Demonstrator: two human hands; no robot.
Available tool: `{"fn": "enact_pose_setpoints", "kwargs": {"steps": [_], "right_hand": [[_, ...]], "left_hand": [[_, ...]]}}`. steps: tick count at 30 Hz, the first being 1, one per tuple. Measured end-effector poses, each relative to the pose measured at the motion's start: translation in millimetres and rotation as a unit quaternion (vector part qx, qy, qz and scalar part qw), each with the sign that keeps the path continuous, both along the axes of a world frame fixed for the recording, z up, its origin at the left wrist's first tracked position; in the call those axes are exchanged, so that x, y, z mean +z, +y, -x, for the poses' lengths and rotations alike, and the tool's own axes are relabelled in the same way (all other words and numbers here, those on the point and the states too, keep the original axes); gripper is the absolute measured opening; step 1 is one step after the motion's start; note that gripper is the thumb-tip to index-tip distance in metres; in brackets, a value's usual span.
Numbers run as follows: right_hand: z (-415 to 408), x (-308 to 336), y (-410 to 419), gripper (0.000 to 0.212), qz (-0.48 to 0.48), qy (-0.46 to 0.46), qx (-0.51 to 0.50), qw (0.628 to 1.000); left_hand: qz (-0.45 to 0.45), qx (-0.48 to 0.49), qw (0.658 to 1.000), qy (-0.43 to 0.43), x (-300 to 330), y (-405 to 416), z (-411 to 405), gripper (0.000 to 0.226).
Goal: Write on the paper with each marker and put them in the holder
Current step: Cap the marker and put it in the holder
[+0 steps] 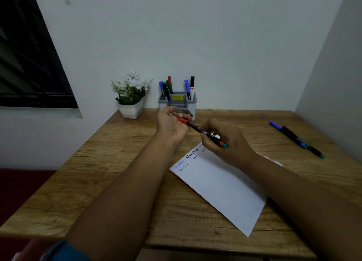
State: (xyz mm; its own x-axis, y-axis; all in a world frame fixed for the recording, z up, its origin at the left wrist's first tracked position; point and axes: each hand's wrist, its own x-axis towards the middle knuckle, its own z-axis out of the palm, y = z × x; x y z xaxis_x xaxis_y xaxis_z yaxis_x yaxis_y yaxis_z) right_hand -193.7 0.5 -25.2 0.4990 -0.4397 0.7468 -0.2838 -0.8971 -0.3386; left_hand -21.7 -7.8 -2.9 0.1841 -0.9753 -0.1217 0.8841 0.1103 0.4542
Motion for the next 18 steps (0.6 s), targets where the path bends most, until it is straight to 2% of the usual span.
{"fn": "enact_pose_setpoints", "kwargs": {"steps": [2,5,8,12,15,18], "right_hand": [[-0.6,-1.2,-2.3,0.015,0.006,0.012,-0.002,1.0],[-0.8,-2.2,-7.2,0.018,0.019,0.012,0.003,1.0],[2.4,-1.5,-11.7,0.017,0.012,-0.011,0.019,1.0],[3.4,-3.1,-16.4,0.018,-0.015,-0.062,0.016,0.998],[-2.3,-0.7,-13.7,0.028,-0.069,-0.061,0.031,0.995],[-10.1,9.7,4.9,0.051,-0.205,0.009,0.061,0.977]], "left_hand": [[0.003,-0.01,1.0,-0.024,1.6,1.8,5.9,0.003],[-0.003,-0.037,0.997,-0.065,-1.4,5.5,17.3,0.021],[-0.003,-0.058,0.99,-0.132,-2.6,6.7,23.7,0.018],[-0.012,-0.049,0.984,-0.17,0.0,10.0,29.9,0.02],[-0.033,-0.032,0.98,-0.195,0.8,9.5,25.6,0.016],[-0.015,0.06,0.975,-0.214,2.9,6.4,9.4,0.02]]}}
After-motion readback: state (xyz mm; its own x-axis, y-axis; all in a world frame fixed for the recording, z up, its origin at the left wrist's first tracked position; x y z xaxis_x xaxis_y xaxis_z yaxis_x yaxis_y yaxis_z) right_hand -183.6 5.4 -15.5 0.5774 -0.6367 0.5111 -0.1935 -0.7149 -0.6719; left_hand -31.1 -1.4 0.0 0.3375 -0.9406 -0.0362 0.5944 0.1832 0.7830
